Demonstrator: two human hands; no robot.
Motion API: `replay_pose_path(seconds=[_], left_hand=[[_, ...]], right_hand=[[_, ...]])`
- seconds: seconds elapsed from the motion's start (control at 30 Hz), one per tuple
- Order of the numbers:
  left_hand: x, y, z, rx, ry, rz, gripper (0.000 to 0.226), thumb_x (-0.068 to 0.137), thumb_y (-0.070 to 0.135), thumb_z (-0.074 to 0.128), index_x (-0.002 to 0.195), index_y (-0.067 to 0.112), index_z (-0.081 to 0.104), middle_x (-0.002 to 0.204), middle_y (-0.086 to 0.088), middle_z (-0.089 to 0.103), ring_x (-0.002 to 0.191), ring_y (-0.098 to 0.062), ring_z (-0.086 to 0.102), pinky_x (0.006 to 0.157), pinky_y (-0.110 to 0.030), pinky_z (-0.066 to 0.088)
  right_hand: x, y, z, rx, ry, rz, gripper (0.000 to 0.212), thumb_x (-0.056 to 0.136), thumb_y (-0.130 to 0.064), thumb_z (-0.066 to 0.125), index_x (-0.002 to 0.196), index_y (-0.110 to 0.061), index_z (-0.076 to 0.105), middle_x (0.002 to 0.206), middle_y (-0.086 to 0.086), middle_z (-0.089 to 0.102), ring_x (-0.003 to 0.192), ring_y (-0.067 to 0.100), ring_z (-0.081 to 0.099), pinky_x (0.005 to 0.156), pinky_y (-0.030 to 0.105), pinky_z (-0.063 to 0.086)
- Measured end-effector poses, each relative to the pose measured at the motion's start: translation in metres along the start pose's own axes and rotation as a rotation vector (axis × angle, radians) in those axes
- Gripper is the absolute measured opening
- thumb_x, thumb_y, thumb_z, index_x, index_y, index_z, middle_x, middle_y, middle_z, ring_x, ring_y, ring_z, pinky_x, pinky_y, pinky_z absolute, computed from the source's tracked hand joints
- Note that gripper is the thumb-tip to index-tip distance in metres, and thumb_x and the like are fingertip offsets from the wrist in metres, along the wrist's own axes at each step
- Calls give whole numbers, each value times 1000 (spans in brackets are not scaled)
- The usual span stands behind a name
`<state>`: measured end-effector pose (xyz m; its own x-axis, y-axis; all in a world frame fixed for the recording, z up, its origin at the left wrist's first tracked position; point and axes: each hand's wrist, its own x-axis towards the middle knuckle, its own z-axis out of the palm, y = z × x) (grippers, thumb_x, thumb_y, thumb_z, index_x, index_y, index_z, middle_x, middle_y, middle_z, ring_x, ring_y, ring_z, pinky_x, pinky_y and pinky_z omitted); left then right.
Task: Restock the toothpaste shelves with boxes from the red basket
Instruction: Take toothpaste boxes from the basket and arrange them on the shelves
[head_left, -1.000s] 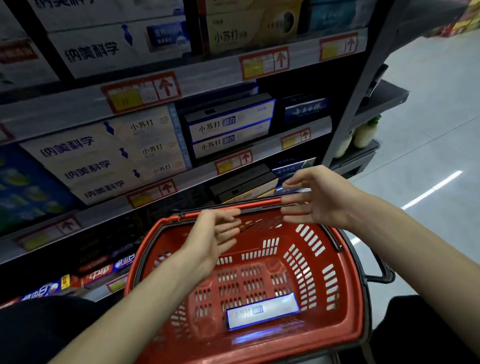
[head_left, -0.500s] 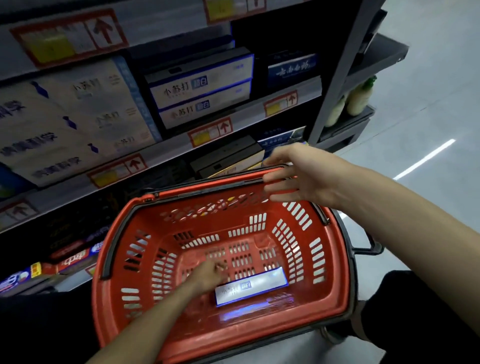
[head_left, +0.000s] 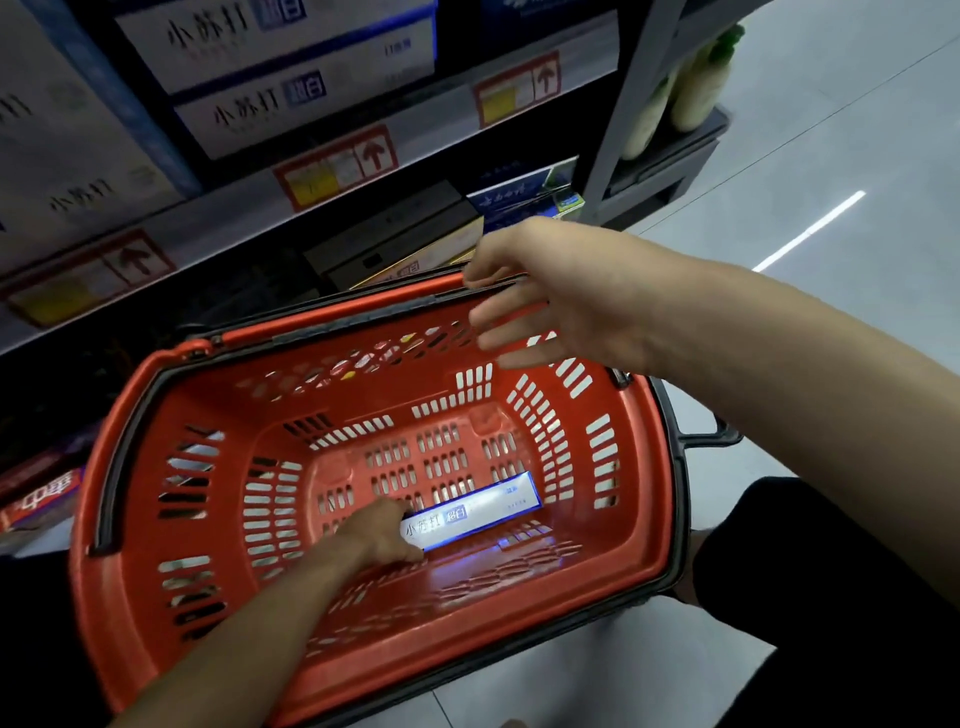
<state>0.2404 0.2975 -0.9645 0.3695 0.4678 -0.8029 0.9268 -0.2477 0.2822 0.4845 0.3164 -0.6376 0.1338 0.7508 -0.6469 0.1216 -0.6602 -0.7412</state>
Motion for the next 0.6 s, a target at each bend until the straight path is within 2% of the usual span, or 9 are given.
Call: replay_pose_path(seconds=[0.1, 0.23, 0.33, 0.5, 0.6], left_hand=[[0, 1, 0, 171, 54, 50, 55, 78, 45, 75, 128, 24, 63, 125, -2, 65, 110, -22, 65, 86, -32, 52], [-1, 6, -1, 328, 95, 95, 44, 78, 46, 68, 115, 22, 64, 119, -3, 68, 108, -27, 66, 86, -35, 51], [0, 5, 1, 298, 62, 71, 45, 76, 42, 74, 115, 21, 65, 119, -6, 67, 107, -26, 65, 86, -35, 52], [-3, 4, 1, 240, 18, 62, 63, 75, 47, 81, 128, 21, 59, 129, -6, 55, 114, -26, 60, 94, -34, 50], [-12, 5, -5, 226, 25, 74, 56, 79, 40, 80, 126, 19, 57, 129, -5, 64, 115, -26, 62, 90, -33, 49]], right_hand=[[4, 3, 3, -16, -13, 23, 29, 96, -30, 63, 119, -13, 66, 111, 12, 72, 102, 29, 72, 93, 46, 60], [8, 5, 3, -32, -17, 30, 30, 97, -32, 62, 120, -14, 66, 111, 11, 72, 103, 28, 71, 94, 46, 59], [10, 2, 4, -20, -5, 22, 30, 97, -32, 61, 122, -14, 66, 112, 11, 72, 103, 28, 71, 93, 45, 59], [12, 1, 6, -28, 1, -7, 33, 96, -34, 62, 122, -15, 66, 111, 10, 73, 101, 26, 73, 90, 44, 61], [10, -1, 6, -41, -4, -16, 34, 95, -35, 63, 123, -16, 65, 111, 10, 72, 101, 26, 72, 90, 44, 61]])
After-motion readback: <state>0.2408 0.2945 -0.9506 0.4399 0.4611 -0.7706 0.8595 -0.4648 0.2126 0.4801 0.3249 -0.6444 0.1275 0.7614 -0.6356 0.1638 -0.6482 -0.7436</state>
